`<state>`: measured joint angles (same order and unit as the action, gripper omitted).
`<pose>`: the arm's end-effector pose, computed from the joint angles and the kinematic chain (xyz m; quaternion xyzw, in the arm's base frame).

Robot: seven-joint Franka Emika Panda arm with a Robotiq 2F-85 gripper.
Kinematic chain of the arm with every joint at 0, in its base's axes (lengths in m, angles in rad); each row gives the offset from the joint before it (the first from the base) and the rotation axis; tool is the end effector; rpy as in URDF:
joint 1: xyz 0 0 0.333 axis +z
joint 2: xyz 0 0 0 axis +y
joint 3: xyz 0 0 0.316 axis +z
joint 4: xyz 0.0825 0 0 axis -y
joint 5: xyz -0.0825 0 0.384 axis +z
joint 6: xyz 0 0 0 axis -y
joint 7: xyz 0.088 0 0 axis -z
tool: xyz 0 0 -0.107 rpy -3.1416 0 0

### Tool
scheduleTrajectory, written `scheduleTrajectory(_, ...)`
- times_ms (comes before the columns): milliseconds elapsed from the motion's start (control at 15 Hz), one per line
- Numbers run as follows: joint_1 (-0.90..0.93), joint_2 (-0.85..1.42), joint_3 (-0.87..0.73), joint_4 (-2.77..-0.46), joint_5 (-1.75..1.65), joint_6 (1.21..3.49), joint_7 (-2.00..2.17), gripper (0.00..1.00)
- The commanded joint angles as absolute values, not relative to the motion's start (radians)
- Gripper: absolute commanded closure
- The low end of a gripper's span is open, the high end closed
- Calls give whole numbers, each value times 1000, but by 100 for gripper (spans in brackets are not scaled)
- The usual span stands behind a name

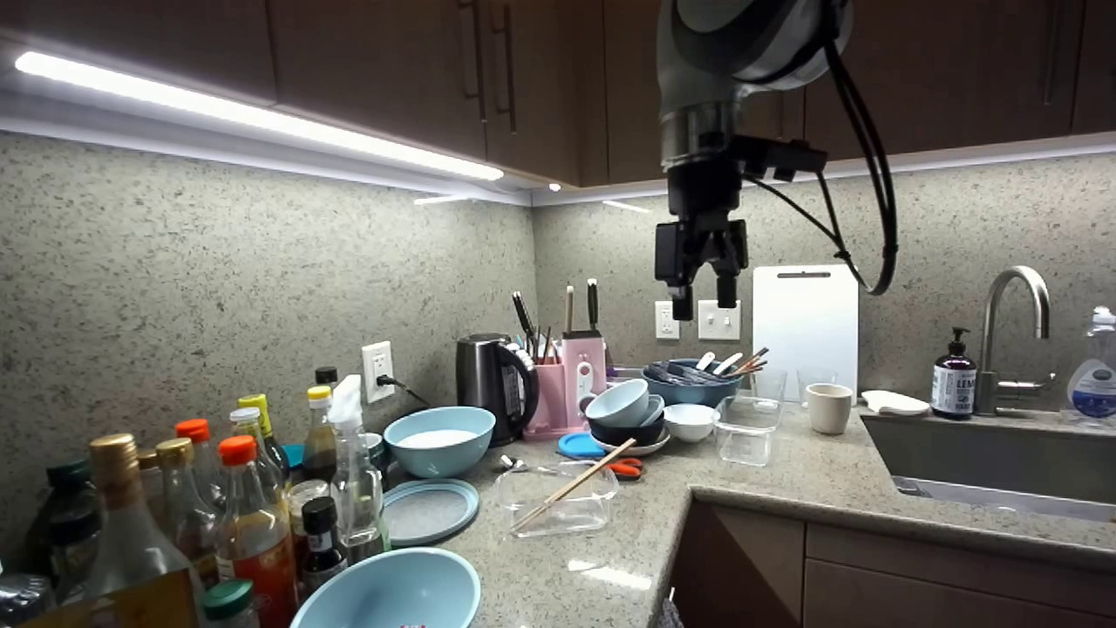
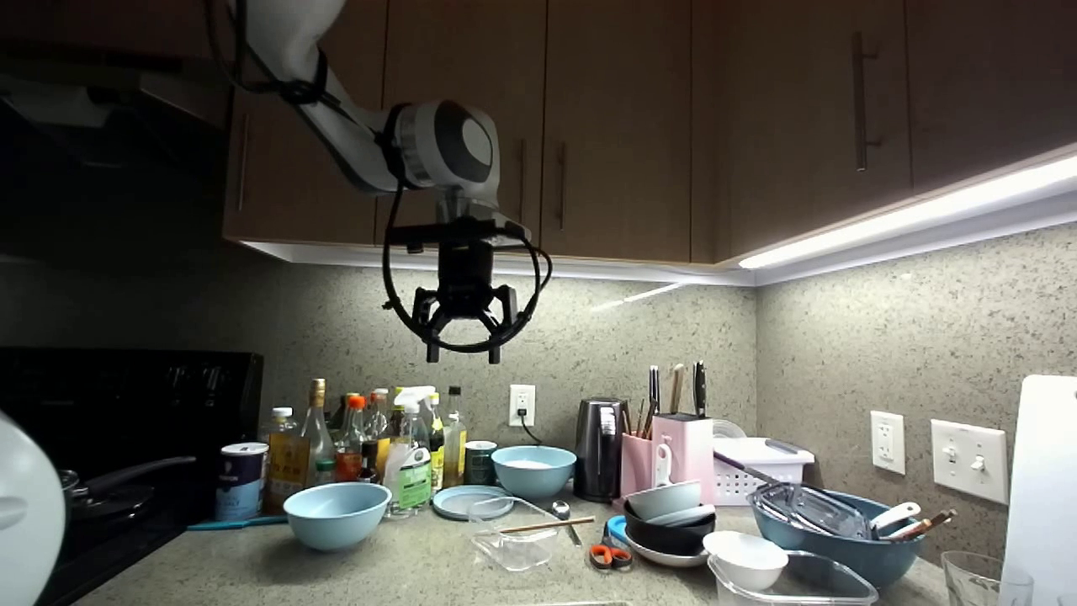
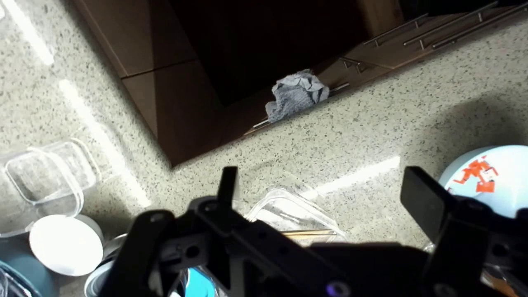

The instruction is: Pick up the bowl and move it to the left

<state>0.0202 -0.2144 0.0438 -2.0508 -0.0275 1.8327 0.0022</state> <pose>0.4923 0.0307 0.5307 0.9993 0.0340 -0.0014 0.0180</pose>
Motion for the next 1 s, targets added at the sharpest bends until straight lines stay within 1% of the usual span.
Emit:
scheduleTrajectory(0, 34, -77, 56, -1949, -122, 1837, -80, 0)
scheduleTrajectory(133, 39, -29, 56, -1917, -161, 1816, -91, 0)
scheduleTrajectory(200, 38, -74, 51, -1960, -119, 1833, -55, 0)
scheduleTrajectory(600, 41, -48, 55, -1954, -138, 1846, -52, 0)
scheduleTrajectory(733, 44, 25, 54, -1923, -106, 1864, -103, 0)
scheduleTrajectory(933, 54, 154, 62, -1880, -173, 1913, -73, 0)
